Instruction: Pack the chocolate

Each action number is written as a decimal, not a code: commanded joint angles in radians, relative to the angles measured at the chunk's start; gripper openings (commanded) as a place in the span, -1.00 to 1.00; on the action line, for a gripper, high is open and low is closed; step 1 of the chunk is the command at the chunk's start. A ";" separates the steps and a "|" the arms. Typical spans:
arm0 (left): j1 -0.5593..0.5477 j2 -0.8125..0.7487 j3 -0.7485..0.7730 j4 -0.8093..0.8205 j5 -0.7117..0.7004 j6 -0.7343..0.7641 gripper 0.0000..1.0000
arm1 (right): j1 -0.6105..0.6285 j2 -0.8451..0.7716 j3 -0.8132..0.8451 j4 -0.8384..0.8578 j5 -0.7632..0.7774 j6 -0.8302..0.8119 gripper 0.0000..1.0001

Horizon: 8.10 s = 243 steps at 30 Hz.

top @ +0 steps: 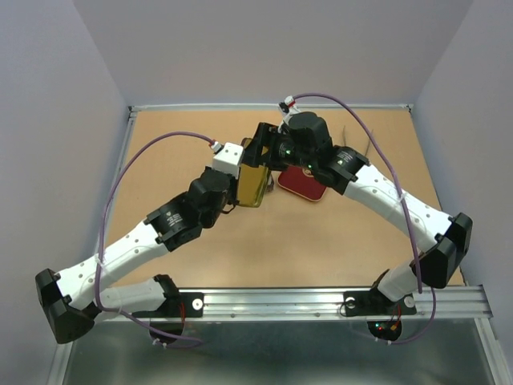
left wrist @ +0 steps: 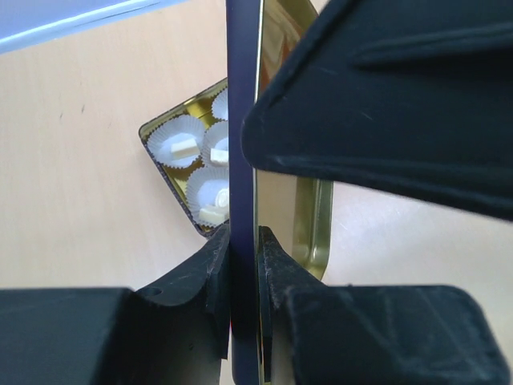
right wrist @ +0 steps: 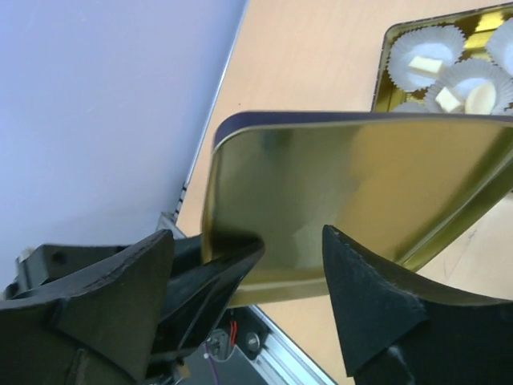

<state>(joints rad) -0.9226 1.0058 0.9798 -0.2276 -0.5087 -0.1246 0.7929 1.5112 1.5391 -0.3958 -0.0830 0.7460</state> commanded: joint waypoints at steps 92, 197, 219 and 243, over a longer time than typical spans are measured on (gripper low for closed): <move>0.944 -0.246 -0.138 0.973 1.400 -0.975 0.54 | -0.138 -0.098 0.174 0.873 -0.859 0.535 -0.99; 0.739 -0.190 -0.377 1.512 1.164 -1.301 -1.00 | -0.185 -0.160 -0.439 1.101 -0.715 0.573 -0.38; 0.740 -0.122 -0.345 0.849 1.155 -0.735 0.10 | -0.351 0.045 -0.422 1.126 -0.728 0.555 -0.99; 0.823 0.118 -0.375 0.838 1.127 -0.555 0.26 | -0.489 0.535 -0.217 1.433 -0.813 0.726 -0.99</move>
<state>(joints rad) -0.1066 1.0683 0.5663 0.5575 0.6220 -0.7460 0.3187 1.9709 1.2209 0.8597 -0.8722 1.3960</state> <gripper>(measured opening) 0.626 0.225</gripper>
